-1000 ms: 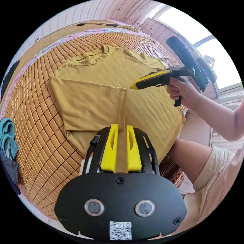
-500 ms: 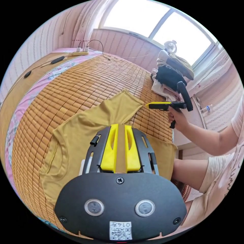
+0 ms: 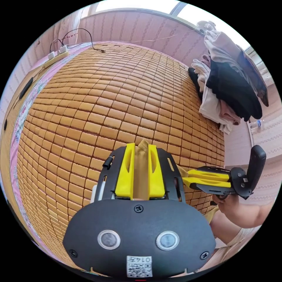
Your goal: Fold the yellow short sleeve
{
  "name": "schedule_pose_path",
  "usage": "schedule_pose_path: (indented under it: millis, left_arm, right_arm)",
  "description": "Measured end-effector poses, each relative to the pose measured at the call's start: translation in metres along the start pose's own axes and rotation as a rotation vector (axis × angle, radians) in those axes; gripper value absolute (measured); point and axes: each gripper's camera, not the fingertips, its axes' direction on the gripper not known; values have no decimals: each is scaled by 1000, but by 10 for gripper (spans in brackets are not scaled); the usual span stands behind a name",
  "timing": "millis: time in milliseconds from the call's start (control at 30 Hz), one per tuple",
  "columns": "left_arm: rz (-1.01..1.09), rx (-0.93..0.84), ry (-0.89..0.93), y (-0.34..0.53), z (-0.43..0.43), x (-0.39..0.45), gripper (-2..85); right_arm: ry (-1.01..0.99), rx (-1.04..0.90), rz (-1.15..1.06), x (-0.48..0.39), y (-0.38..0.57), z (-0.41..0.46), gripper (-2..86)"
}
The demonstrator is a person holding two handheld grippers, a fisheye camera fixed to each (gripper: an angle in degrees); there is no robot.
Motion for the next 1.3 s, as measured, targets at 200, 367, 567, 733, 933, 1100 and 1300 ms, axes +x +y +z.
schedule_pose_path:
  millis: [200,367,567,733,933,1100,1300]
  left_arm:
    - [-32,75,12,49,-44,-18,-8]
    - [-79,260,11,163,-180,-42,-10]
    - [-141,328,5,304,-273,-28,-10]
    - [-268,248,48,389,-237,-22,-10]
    - [-325,221,52,418,-214,-15,-10]
    - [-345,207,80,423,-214,-23,-9]
    - [-371,136,120,419,-214,-33,-5]
  right_arm:
    - [-11,33,-143,-4,-10,-1,21]
    - [-164,58,-350,-40,-22,-14,20]
    - [-337,-56,-593,-91,-16,-12,21]
    - [-333,-242,-625,-108,-2,14,21]
    - [-228,-381,-706,-133,-1,41,21]
    - [-196,-472,-778,-154,-7,53,25]
    - [-82,-611,-839,-167,-9,70,40]
